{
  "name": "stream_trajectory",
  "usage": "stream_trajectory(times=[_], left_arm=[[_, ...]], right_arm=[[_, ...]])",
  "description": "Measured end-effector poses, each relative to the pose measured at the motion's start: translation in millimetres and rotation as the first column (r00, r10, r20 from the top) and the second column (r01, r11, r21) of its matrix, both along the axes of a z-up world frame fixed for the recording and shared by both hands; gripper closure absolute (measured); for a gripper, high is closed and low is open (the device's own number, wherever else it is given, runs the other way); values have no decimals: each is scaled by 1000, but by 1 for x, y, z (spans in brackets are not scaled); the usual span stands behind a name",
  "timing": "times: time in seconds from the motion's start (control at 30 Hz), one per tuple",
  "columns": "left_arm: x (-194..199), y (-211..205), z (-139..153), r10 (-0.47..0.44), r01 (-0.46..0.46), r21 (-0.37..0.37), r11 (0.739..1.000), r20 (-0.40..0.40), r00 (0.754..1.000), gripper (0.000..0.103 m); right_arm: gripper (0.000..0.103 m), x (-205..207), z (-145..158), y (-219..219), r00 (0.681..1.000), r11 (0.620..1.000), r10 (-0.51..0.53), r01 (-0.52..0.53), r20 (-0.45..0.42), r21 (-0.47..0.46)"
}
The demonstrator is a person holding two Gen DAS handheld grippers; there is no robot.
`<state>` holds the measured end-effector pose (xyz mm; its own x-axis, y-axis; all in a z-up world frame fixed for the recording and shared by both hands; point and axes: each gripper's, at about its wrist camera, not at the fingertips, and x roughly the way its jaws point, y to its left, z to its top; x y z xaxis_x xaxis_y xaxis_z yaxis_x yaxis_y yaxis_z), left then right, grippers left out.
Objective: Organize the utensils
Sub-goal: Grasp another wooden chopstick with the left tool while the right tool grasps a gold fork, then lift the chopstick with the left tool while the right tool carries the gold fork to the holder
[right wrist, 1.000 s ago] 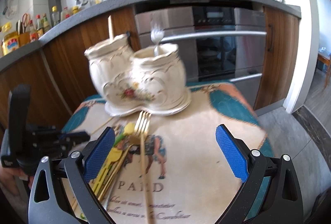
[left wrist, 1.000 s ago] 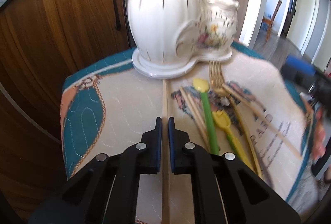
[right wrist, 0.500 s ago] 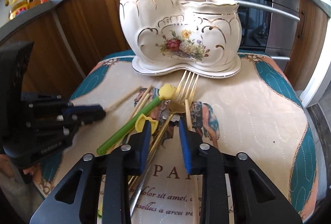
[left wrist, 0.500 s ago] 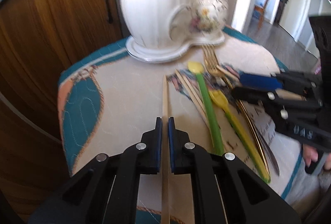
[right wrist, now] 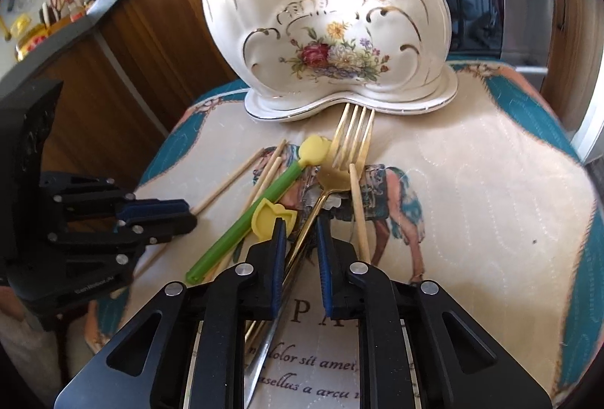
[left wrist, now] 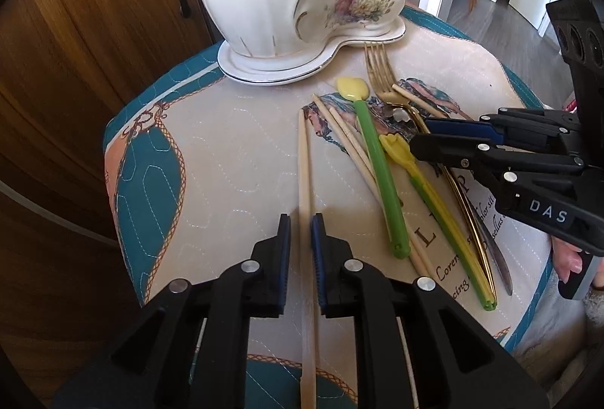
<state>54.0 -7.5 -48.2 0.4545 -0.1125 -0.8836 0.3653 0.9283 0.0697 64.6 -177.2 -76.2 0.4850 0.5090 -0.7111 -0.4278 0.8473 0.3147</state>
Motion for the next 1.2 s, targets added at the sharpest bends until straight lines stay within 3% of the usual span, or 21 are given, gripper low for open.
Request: stream_trajectory(times=[0.27,0.47,0.63,0.93,1.2], left_arm=[[2,4,0,45,-45,-10,999,-1,999,97],[-12,5,11,73,-72,-27,997,29,997,97],[-19,5,22,92,-89,-47,995,61,994,97],[-35,11,45,116,-104,-95,990,132,984,97],[-48,19,74,141,-86,-207,975,268,953,97]], right_arm=[[94,-4,3,-13,998,994,17,-11,-59,104],[96,-11,16,-21,999,986,37,-31,-38,162],[96,-11,21,-27,997,963,62,-51,-35,265],[96,-9,34,-38,997,911,72,-76,25,404],[96,-17,52,-47,989,922,-6,-53,150,385]])
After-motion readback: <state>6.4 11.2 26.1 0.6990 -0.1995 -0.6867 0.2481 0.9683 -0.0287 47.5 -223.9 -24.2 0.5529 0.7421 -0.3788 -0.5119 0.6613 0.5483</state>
